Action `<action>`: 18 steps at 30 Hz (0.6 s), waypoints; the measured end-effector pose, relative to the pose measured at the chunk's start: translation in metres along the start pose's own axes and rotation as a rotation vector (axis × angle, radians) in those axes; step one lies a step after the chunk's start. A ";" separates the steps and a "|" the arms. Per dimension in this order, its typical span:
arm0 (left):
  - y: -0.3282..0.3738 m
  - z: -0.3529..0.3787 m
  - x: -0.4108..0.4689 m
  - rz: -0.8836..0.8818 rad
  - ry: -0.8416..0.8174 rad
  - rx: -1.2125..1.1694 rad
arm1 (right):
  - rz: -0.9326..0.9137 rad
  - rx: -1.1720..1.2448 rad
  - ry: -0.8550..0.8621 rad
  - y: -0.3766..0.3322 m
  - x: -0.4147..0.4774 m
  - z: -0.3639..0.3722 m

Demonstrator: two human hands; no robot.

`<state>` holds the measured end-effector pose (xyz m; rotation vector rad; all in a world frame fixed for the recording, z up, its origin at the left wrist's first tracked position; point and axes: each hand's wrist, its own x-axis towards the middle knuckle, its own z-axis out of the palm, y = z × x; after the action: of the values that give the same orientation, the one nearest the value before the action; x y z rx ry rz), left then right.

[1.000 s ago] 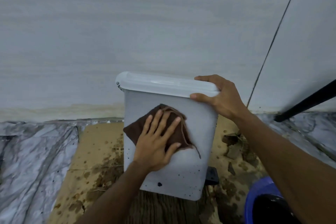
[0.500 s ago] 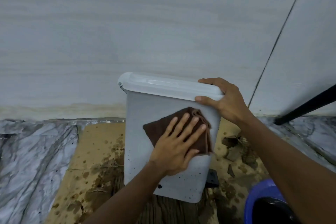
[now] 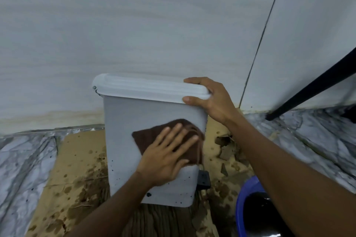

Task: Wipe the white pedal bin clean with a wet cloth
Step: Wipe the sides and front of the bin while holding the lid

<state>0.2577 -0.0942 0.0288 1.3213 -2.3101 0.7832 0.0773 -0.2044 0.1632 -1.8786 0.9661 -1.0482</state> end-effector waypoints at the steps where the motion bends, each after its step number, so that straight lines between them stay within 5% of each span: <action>1: -0.008 -0.003 -0.004 -0.103 0.032 -0.026 | 0.008 0.015 0.004 -0.001 0.000 0.000; 5: -0.013 -0.010 0.019 -0.313 0.092 -0.045 | -0.005 0.011 0.027 0.000 0.000 0.001; 18: -0.006 -0.010 0.017 -0.013 0.029 -0.017 | -0.025 0.017 0.040 0.003 -0.005 0.002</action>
<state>0.2544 -0.1021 0.0476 1.3081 -2.2786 0.7720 0.0767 -0.2005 0.1586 -1.8664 0.9559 -1.1094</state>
